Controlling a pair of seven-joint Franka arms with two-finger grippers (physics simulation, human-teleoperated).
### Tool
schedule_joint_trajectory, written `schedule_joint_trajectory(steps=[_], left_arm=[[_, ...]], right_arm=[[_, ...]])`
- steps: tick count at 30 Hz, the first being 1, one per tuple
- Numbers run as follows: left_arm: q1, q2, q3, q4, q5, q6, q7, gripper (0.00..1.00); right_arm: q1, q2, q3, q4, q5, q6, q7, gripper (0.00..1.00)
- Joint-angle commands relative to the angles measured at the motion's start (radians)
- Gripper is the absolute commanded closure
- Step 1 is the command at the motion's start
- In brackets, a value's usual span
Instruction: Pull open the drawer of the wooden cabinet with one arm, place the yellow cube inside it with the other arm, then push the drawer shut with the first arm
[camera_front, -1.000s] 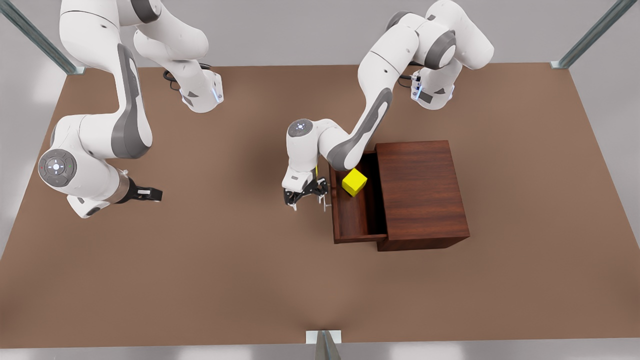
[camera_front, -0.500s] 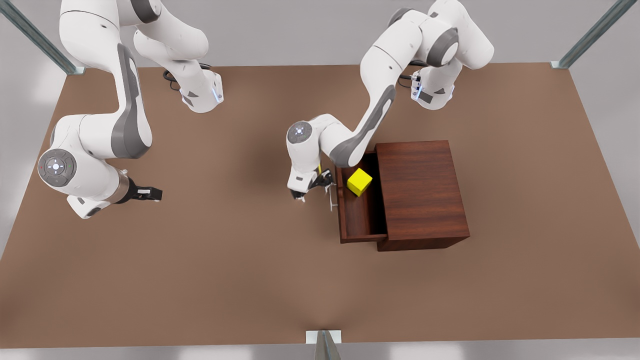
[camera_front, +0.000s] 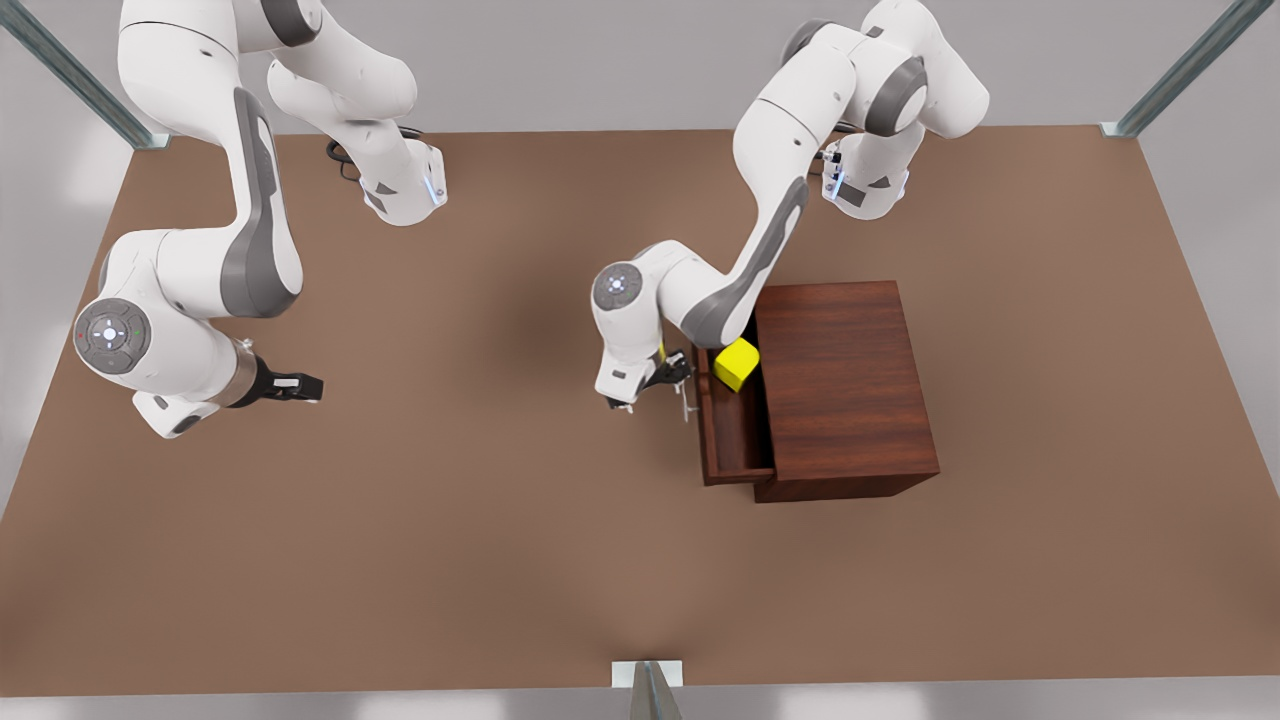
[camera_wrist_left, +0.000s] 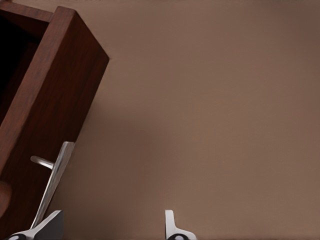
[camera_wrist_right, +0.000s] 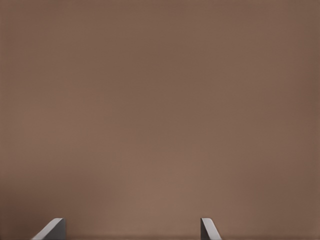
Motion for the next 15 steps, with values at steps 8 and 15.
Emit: schedule_joint_trajectory(steps=[8,15], left_arm=[[0.022,-0.025,0.009,-0.05,-0.002,-0.019,0.278,0.0],[0.031,-0.038,0.013,-0.081,-0.001,-0.022,0.304,0.0]], right_arm=[[0.0,-0.001,0.0,0.0,0.001,0.0,-0.017,0.0],[0.0,-0.001,0.0,0.0,-0.001,0.0,-0.018,0.0]])
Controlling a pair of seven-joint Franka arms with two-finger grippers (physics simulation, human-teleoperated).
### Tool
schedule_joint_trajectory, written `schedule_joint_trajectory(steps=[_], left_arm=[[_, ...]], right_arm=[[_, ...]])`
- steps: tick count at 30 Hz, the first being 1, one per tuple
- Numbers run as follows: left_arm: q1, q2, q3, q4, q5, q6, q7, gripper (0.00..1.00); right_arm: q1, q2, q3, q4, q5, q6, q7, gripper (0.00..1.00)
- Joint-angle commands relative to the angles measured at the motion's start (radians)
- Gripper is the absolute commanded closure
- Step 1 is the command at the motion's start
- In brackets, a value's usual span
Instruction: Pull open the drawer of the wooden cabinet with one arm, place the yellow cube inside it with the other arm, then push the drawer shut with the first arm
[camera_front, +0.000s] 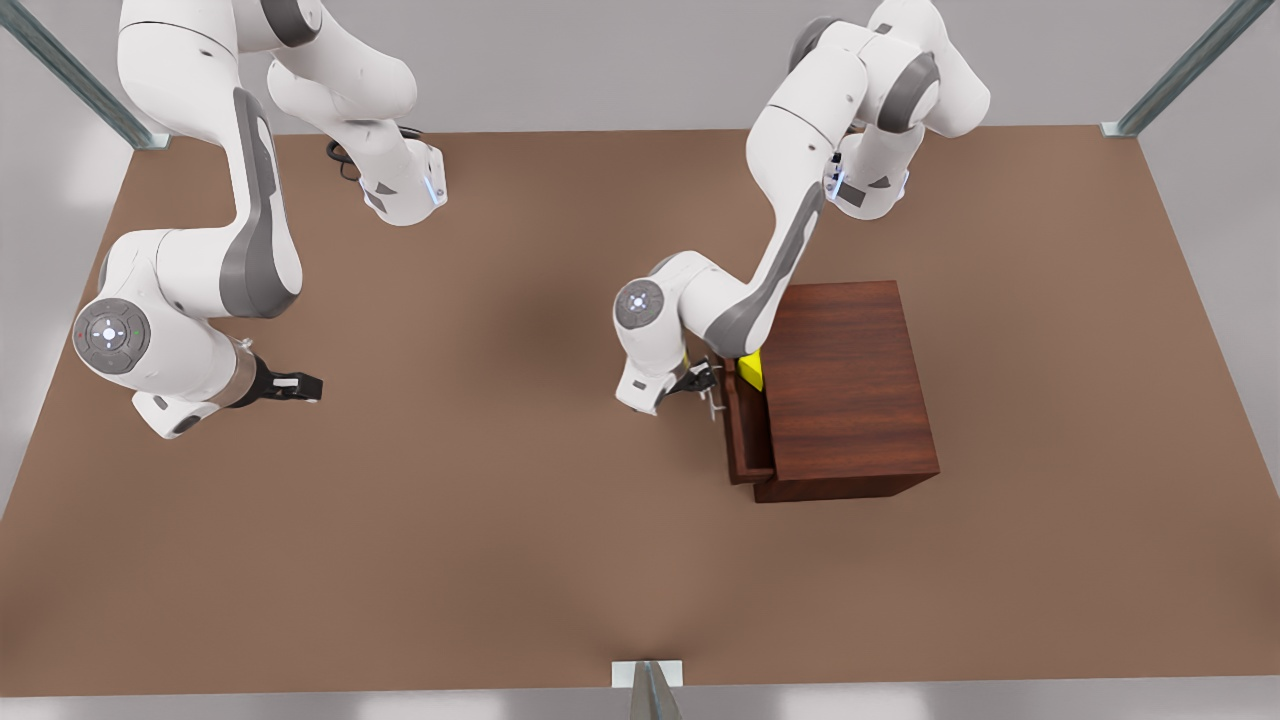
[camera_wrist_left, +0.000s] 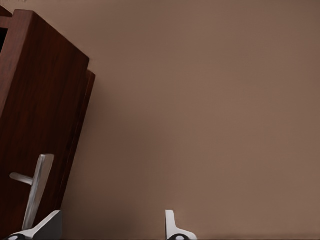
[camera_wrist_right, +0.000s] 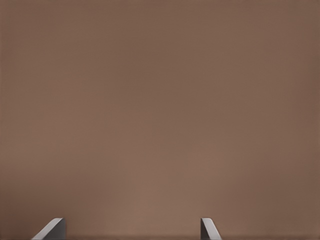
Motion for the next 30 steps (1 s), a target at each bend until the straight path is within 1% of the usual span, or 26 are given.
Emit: schedule_joint_trajectory(steps=[1,16,30], left_arm=[[0.001,-0.007,0.001,-0.005,0.001,-0.008,0.148,0.0],[0.034,-0.044,0.003,-0.069,-0.001,-0.006,0.164,0.0],[0.035,-0.054,0.026,-0.077,-0.001,-0.062,0.162,0.0]], right_arm=[[0.0,-0.002,0.0,0.0,0.0,0.0,-0.009,0.0],[-0.002,-0.001,-0.001,0.004,0.0,0.0,-0.009,0.0],[-0.002,-0.002,-0.001,0.004,0.0,0.0,-0.009,0.0]])
